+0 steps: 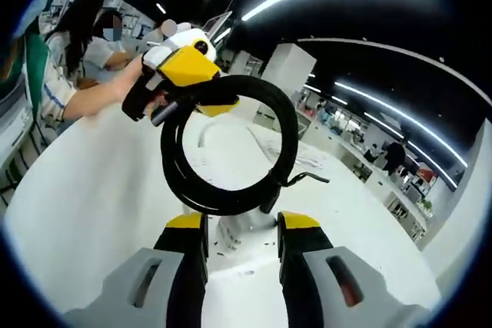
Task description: Straighten the power strip on the desk, plug the charger into it
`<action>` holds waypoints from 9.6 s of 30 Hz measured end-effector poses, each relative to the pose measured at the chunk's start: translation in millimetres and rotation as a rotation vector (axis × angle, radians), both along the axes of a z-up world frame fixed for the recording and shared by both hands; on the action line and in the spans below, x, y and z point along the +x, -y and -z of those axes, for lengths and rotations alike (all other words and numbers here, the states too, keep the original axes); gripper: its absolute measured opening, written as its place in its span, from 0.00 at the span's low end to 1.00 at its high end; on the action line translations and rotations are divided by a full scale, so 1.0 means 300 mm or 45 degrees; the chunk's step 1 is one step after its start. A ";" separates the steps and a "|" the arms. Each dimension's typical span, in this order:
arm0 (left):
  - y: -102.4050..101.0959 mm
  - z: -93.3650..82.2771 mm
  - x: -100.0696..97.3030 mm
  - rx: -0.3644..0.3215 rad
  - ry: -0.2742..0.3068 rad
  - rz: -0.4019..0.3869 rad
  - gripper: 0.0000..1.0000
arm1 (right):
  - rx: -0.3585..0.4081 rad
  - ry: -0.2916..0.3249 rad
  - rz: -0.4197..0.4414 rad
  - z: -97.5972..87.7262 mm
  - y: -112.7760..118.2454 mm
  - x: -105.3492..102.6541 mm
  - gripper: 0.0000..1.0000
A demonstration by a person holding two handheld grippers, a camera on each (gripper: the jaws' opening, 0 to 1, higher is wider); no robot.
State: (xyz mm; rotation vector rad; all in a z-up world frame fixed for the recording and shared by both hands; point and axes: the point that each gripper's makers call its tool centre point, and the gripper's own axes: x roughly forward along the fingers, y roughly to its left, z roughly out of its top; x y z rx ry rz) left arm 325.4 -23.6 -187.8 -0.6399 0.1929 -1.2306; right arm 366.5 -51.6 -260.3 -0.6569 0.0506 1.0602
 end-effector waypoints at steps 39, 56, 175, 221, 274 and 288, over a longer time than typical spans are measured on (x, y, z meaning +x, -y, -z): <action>0.003 0.004 -0.019 -0.017 0.005 0.007 0.10 | -0.340 0.335 0.189 0.015 -0.005 0.013 0.31; 0.005 0.008 -0.015 -0.041 -0.022 0.022 0.10 | -0.203 0.250 0.100 0.005 0.012 0.007 0.26; -0.027 0.003 -0.010 0.000 -0.002 -0.023 0.11 | -1.011 -0.306 0.011 0.120 0.017 0.028 0.24; -0.090 0.041 0.081 0.026 -0.064 -0.162 0.11 | -0.750 -0.134 0.001 0.103 -0.003 0.035 0.25; -0.117 0.065 0.107 0.126 -0.023 -0.242 0.11 | -0.176 0.021 0.043 0.097 -0.012 0.048 0.33; -0.116 0.096 0.113 0.225 0.028 -0.271 0.11 | -0.025 -0.029 0.176 0.077 0.030 0.042 0.34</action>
